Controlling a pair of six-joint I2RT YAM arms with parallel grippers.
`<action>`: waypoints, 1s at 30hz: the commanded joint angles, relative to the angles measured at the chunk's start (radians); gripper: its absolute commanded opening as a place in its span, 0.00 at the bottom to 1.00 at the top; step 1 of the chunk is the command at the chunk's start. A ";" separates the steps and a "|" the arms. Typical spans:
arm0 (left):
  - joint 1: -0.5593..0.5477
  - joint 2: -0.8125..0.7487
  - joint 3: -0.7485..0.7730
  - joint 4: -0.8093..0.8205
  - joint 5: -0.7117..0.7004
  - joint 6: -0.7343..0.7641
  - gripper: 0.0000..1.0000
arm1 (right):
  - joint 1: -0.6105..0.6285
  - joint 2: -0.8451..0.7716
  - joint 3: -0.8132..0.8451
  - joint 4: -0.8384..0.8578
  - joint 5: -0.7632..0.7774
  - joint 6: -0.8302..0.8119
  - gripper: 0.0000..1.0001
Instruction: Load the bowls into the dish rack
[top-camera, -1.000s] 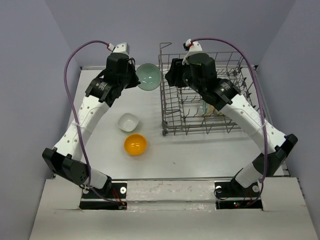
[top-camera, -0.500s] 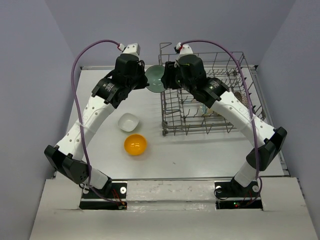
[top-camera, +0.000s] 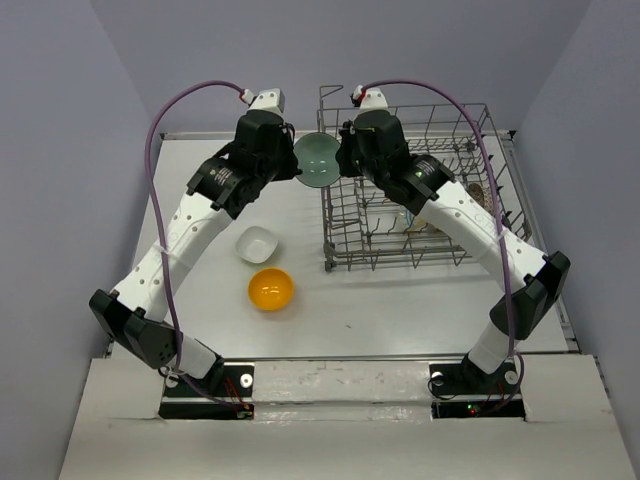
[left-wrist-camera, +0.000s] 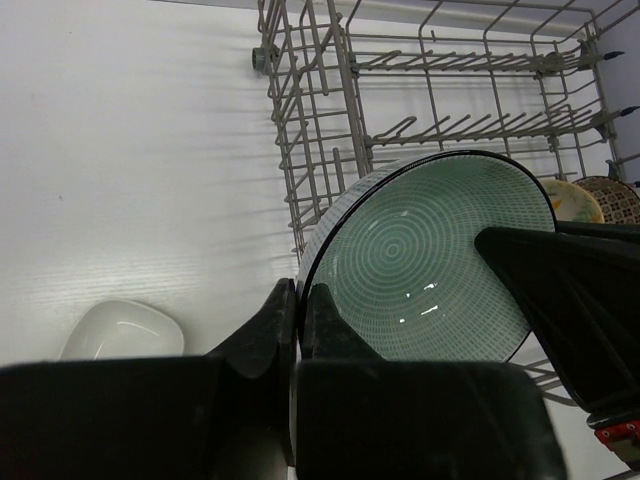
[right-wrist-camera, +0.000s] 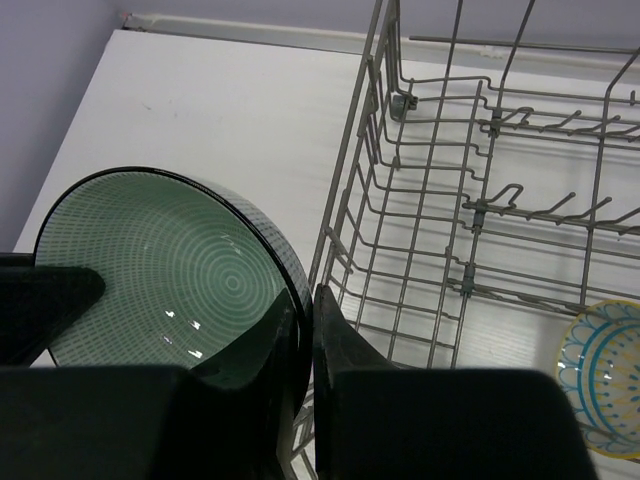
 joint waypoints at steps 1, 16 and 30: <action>-0.014 -0.036 0.063 0.083 0.020 -0.015 0.12 | 0.010 -0.010 0.043 0.034 0.014 -0.002 0.01; -0.026 -0.091 0.106 0.100 0.002 0.030 0.71 | 0.010 -0.061 0.118 0.036 0.437 -0.186 0.01; 0.152 -0.407 -0.392 0.264 0.107 0.042 0.78 | -0.314 -0.027 0.030 0.388 0.836 -0.704 0.01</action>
